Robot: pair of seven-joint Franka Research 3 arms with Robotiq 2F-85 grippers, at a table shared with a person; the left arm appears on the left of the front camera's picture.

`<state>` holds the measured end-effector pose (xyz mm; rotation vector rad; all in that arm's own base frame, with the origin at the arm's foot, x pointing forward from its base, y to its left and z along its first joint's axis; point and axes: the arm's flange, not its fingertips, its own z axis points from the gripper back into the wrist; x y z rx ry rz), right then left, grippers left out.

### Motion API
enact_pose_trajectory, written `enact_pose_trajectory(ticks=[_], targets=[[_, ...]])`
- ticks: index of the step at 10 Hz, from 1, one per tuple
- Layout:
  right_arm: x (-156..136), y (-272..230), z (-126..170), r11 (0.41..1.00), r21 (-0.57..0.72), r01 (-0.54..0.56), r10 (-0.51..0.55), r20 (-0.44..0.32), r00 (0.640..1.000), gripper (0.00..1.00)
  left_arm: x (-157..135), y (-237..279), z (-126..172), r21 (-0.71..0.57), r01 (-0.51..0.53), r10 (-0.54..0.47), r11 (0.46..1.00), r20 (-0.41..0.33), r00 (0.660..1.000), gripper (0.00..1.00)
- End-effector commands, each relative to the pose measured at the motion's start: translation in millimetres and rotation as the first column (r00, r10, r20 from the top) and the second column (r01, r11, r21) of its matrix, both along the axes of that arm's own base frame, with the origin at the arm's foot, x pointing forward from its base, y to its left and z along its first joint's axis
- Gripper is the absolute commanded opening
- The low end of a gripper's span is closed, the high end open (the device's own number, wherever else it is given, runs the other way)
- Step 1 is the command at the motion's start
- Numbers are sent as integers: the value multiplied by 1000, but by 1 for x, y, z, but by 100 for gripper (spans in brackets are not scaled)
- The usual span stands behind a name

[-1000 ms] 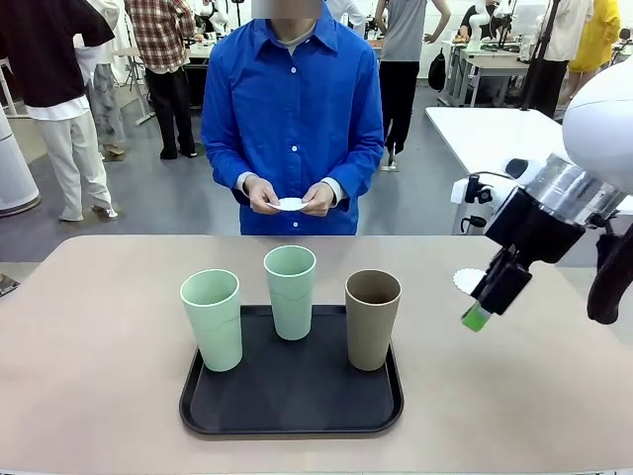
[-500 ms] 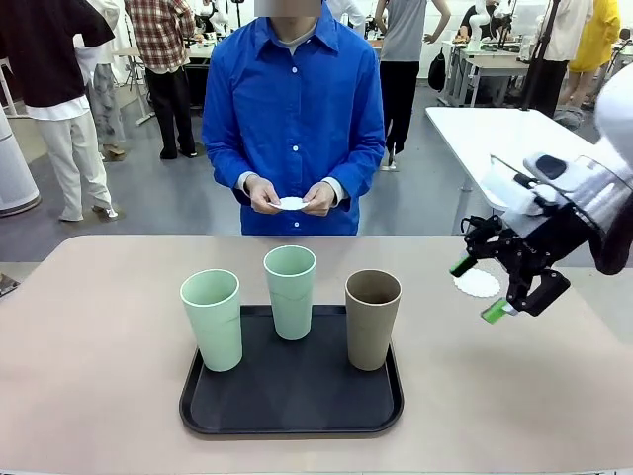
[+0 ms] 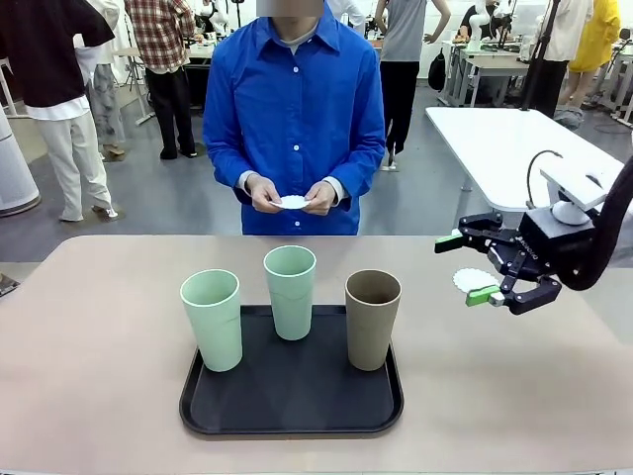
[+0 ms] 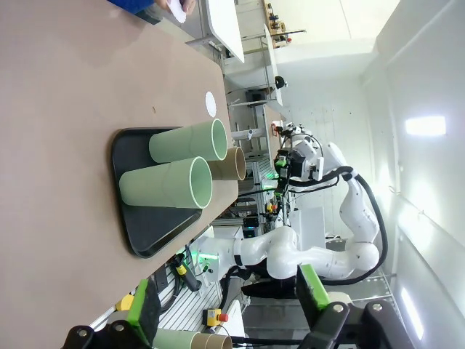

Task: Place coasters on the table and set cups on them.
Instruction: Pick up one Reusable plastic cup and place it on a coaster set by the human.

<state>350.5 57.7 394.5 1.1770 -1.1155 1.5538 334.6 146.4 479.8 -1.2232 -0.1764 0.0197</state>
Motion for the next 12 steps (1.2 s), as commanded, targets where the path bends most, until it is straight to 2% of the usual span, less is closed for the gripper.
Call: enact_pose_trajectory(ticks=[1, 2, 4, 5, 6, 11, 12], targets=[[-8, 7, -21, 995, -27, 95, -97, -91, 991, 100, 0, 1, 2, -11, 2, -2, 1000, 10, 1000, 100], [-10, 8, -27, 986, -44, 161, -165, -129, 978, 100, 0, 1, 2, -11, 2, -2, 1000, 10, 1000, 100], [-17, 10, -33, 969, -99, 225, -238, -142, 961, 100, 0, 1, 2, -11, 2, -2, 1000, 10, 1000, 100], [-17, 11, -35, 966, -116, 230, -246, -153, 957, 100, 0, 1, 2, -11, 2, -2, 1000, 10, 1000, 100], [24, -8, -36, 981, -72, 181, -189, -128, 974, 100, 0, 1, 2, -11, 2, -2, 1000, 10, 1000, 100], [25, -8, -35, 978, -79, 192, -201, -137, 970, 100, 0, 1, 2, -11, 2, -2, 1000, 10, 1000, 100], [33, -9, -50, 978, -86, 188, -201, -193, 960, 100, 0, 1, 2, -11, 2, -2, 1000, 10, 1000, 100]])
